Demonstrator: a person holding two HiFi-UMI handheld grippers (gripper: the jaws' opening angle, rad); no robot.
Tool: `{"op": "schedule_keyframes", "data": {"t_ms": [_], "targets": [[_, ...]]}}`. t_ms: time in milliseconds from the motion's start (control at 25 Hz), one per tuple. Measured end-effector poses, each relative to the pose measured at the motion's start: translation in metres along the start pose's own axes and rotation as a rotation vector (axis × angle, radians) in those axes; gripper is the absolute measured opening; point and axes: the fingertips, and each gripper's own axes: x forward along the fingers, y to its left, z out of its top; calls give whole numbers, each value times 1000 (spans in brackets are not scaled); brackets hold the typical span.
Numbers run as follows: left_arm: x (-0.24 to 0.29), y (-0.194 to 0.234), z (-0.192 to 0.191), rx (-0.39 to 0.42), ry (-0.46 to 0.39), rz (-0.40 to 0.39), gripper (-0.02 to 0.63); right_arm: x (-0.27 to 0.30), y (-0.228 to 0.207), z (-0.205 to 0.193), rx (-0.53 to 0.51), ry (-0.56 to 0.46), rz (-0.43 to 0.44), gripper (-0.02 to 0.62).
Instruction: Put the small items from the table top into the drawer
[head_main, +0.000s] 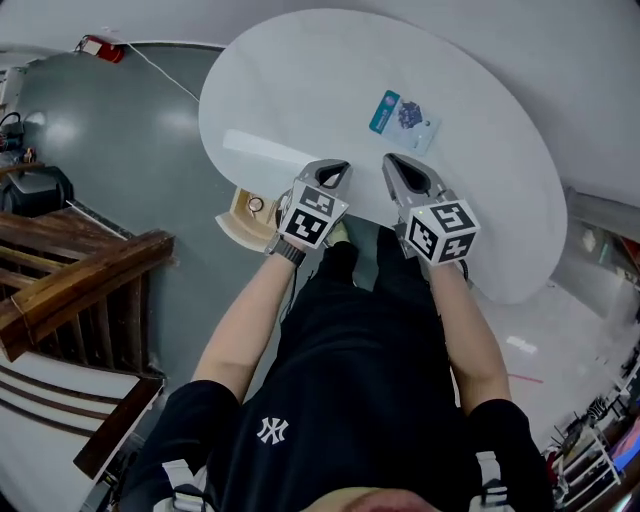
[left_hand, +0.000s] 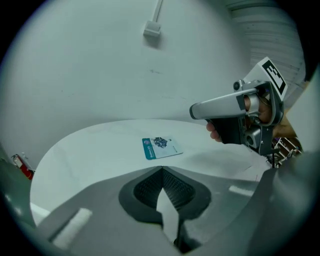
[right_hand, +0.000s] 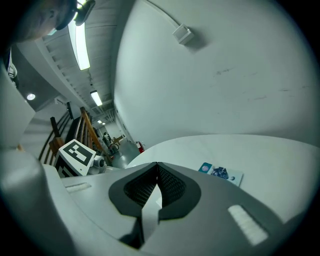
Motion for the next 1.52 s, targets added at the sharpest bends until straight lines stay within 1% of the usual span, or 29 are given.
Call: {"op": "schedule_keyframes", "data": {"t_ms": [160, 280, 400, 520, 720, 880, 1200, 1360, 1520], "targets": [[38, -15, 26, 16, -12, -15, 0, -15, -46, -8, 70, 25, -42, 49], [60, -25, 41, -10, -14, -21, 0, -21, -77, -19, 107, 53, -71, 55], [80, -30, 53, -30, -13, -11, 0, -21, -106, -33, 159, 93, -91, 75], [101, -29, 58, -45, 9, 2, 0, -18, -133, -51, 235, 138, -112, 97], [134, -22, 56, -45, 67, 18, 0, -9, -171, -77, 361, 215, -143, 118], [154, -17, 53, -49, 108, 30, 0, 2, -186, -88, 430, 265, -138, 137], [178, -11, 39, -70, 201, 48, 0, 16, -206, -94, 490, 324, -161, 152], [183, -9, 36, -78, 210, 43, 0, 21, -212, -95, 522, 351, -168, 155], [184, -8, 34, -98, 205, 33, 0, 28, -213, -94, 583, 357, -141, 155]]}}
